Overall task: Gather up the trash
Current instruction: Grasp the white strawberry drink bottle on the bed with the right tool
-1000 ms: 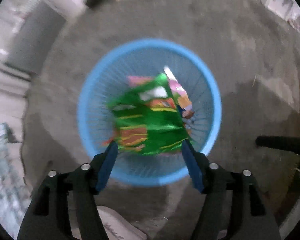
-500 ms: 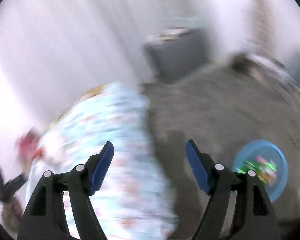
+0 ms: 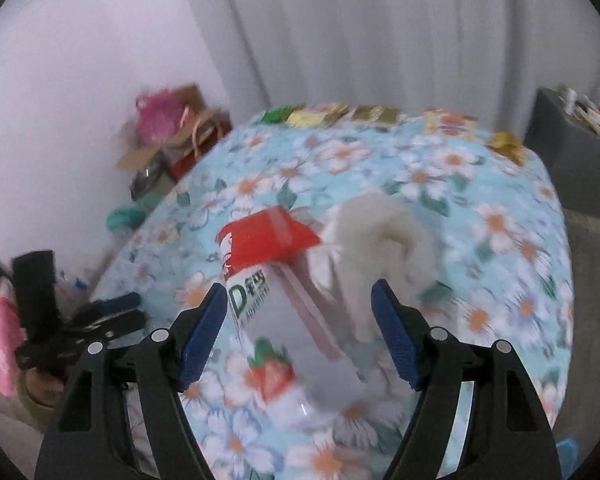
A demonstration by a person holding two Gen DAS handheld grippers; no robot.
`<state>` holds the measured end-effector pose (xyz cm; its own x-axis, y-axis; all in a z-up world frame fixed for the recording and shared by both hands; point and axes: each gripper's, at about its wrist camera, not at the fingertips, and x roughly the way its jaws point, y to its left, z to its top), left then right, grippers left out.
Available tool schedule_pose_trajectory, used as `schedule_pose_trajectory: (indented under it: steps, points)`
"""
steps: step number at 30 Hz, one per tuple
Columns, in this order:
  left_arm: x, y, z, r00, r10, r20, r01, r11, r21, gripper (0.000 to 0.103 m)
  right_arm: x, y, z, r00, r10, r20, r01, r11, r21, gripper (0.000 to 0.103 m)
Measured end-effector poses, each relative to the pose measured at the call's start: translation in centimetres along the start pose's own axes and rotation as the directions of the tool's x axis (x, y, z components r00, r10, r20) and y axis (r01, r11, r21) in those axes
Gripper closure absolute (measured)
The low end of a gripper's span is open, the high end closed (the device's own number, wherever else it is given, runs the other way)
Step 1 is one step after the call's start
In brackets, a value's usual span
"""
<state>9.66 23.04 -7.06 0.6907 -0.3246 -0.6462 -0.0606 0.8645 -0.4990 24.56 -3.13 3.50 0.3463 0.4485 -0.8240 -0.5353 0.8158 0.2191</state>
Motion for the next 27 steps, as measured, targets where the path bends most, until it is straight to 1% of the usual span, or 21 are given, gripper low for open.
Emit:
schedule_pose_trajectory:
  steps: [1,3,5,7,9,14,17,19,22,24,27]
  points:
    - [0.1,0.1,0.0,1.0,-0.01,0.0,0.01,1.0,0.007,0.019,0.9,0.3,0.2,0.999,-0.004,-0.04,0.003,1.0,-0.012,0.031]
    - [0.3,0.2,-0.1,1.0,-0.031,0.0,0.031,0.999,0.021,0.019,2.8,1.2,0.4,0.992,-0.057,-0.111,0.051,0.997,-0.051,0.03]
    - [0.5,0.2,-0.2,0.999,-0.052,0.0,0.052,0.998,0.028,0.019,3.7,1.6,0.1,0.987,-0.042,-0.154,0.031,0.997,-0.071,0.03]
    - [0.5,0.3,-0.1,0.996,-0.09,0.001,0.09,0.995,0.034,0.019,4.6,1.9,-0.2,0.981,-0.023,-0.194,0.01,0.998,-0.068,0.03]
    - [0.5,0.3,-0.2,0.993,-0.116,0.001,0.116,0.993,0.037,0.019,5.4,2.2,-0.4,0.974,-0.025,-0.225,0.008,0.997,-0.073,0.03]
    - [0.5,0.6,-0.1,0.988,-0.156,0.002,0.156,0.987,0.039,0.019,6.9,3.5,0.0,0.965,-0.065,-0.253,0.037,0.992,-0.118,0.03]
    - [0.1,0.8,-0.1,0.985,-0.173,0.01,0.173,0.984,0.031,0.019,7.2,4.2,0.2,0.959,-0.08,-0.272,0.05,0.992,-0.113,0.031]
    - [-0.2,0.9,-0.1,0.984,-0.177,0.018,0.176,0.984,0.03,0.019,7.1,4.5,0.0,0.959,-0.088,-0.271,0.056,0.991,-0.121,0.032]
    - [-0.7,0.9,-0.2,0.983,-0.18,0.031,0.179,0.983,0.032,0.019,6.0,5.2,-1.5,0.959,-0.065,-0.277,0.033,0.992,-0.119,0.033]
    - [-0.8,0.8,-0.2,0.983,-0.178,0.034,0.177,0.984,0.035,0.019,4.9,5.6,-3.2,0.958,-0.074,-0.276,0.042,0.992,-0.121,0.033]
    - [-1.0,0.4,-0.3,0.983,-0.183,0.032,0.181,0.983,0.039,0.021,2.9,5.2,-6.0,0.958,-0.082,-0.275,0.06,0.994,-0.088,0.034]
